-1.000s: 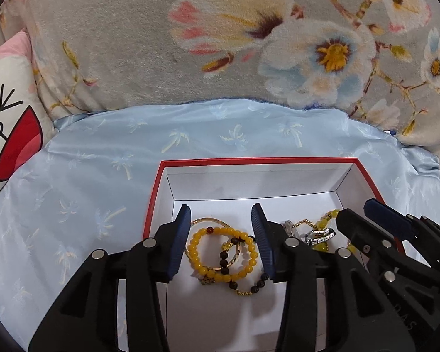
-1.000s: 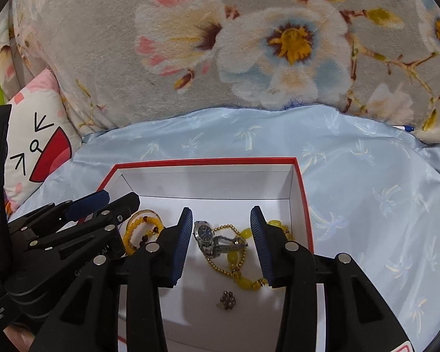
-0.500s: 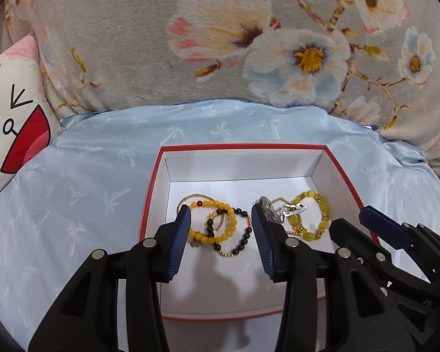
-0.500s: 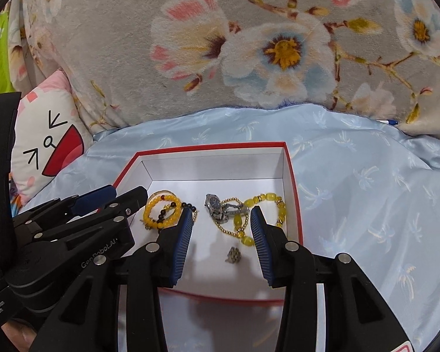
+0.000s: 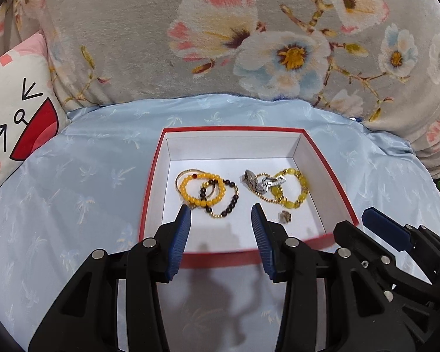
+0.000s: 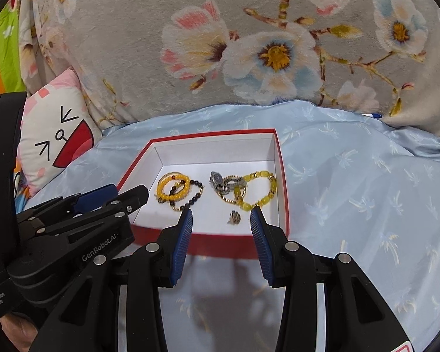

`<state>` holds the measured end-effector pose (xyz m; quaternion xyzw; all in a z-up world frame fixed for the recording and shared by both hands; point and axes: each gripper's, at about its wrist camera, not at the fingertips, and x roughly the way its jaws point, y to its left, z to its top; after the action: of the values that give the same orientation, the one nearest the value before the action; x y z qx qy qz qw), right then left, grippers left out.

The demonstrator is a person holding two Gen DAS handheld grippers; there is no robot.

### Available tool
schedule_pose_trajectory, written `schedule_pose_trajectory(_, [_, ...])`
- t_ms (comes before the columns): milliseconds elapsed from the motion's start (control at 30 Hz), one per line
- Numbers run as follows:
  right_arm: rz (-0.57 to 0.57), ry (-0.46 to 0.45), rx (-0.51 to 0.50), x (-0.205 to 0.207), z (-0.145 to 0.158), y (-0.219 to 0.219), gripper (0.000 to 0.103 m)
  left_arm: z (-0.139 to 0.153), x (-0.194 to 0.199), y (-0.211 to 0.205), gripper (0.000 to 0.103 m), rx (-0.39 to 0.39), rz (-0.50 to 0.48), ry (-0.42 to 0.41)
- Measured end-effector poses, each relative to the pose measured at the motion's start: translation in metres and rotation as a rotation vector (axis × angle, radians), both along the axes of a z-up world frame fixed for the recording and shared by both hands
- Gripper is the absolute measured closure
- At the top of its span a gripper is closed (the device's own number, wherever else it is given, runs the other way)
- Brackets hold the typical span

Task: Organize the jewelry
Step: 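Move both tools back to the dark-red bead strands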

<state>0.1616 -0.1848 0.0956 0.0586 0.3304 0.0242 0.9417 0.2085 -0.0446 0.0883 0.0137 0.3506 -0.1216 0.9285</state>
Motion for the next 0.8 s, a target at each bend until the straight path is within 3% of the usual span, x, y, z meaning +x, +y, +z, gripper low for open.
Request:
schedule_pose_trajectory(533, [0.038, 0.104, -0.008, -0.109, -0.048, 0.015, 0.062, -0.048, -0.086, 0.035, 0.059, 0.018, 0.009, 0.098])
schedule_pose_trajectory(800, [0.073, 0.168, 0.003, -0.139, -0.072, 0.028, 0.062, -0.064, -0.113, 0.039, 0.059, 0.016, 0.001, 0.135])
